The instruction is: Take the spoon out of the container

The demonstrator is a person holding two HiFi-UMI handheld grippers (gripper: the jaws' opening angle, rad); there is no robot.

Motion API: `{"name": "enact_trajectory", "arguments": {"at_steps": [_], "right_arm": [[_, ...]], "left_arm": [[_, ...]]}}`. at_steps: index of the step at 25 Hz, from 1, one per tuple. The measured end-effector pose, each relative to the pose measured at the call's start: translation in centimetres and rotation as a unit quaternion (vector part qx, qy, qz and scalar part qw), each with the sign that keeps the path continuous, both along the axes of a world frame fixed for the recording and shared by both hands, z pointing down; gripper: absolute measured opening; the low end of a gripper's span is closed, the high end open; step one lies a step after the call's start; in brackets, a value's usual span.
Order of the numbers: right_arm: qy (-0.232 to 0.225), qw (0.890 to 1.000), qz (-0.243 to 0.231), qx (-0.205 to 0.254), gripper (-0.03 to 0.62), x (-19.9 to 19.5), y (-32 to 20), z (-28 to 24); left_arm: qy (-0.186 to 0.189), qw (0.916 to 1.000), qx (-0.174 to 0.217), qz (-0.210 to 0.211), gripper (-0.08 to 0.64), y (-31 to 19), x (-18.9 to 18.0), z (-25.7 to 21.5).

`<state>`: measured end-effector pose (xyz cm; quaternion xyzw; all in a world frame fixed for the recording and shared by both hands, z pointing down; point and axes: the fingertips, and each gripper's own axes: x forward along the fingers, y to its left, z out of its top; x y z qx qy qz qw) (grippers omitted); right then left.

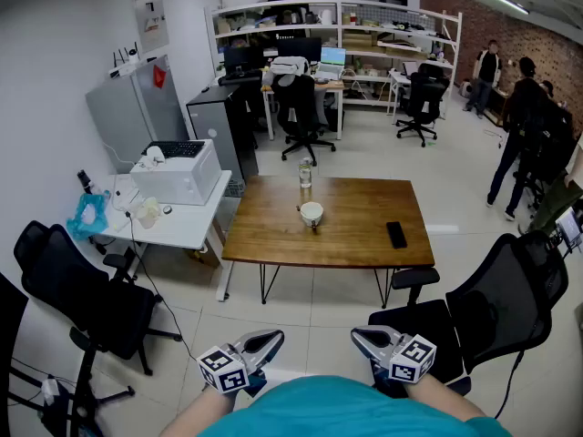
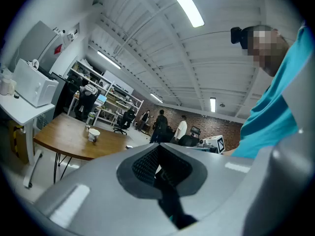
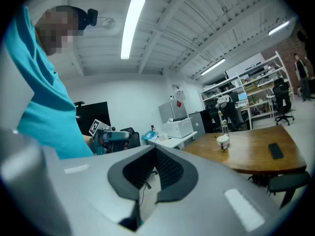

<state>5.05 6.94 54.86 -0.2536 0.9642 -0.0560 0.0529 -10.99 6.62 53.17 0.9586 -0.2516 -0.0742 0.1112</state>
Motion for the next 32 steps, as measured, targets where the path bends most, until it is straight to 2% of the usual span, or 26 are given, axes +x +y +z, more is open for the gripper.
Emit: {"name": "enact_trajectory", "arguments": {"at_steps": [7,9,14,17,21,27,30,32], "right_arm": [[0.003,1.000,-0.009,0.009,0.002,5.3,-0.4,0.0],[0.005,1.000,-0.012,0.011,0.002,6.6,-1.0,0.4],[-0.003,1.000,-0.013,0.001,0.002,8.0,-4.4,1.5],[-0.002,1.000,-0.015,-0.004,0.002,6.7,-7.2,2.4],[0.010,1.000,-0.012,-0.006,0.002,3.2,-13.1,3.2],[0.023,0.999,0.017,-0.021,0.002,-5.4,-25.4,2.2],[0.029,0.998,0.039,-0.027,0.002,-8.4,-32.4,1.0],[0.030,0.998,0.053,-0.029,0.002,-9.9,-36.4,1.9]], "left_arm": [[-0.002,0.9999,0.012,-0.003,0.002,-1.1,5.6,0.2],[0.007,0.9999,0.002,-0.007,0.002,-1.5,6.9,0.6],[-0.002,0.9999,-0.009,-0.006,0.002,-4.0,8.2,2.1],[-0.002,0.9998,-0.012,-0.014,0.002,-6.8,6.6,2.8],[0.014,0.9997,-0.017,-0.012,0.002,-13.3,2.7,4.1],[0.013,0.9994,-0.025,0.017,0.002,-26.9,-6.2,4.4],[0.002,0.9987,-0.029,0.043,0.002,-34.2,-9.0,4.4],[-0.010,0.9979,-0.030,0.057,0.002,-39.1,-10.1,6.5]]}}
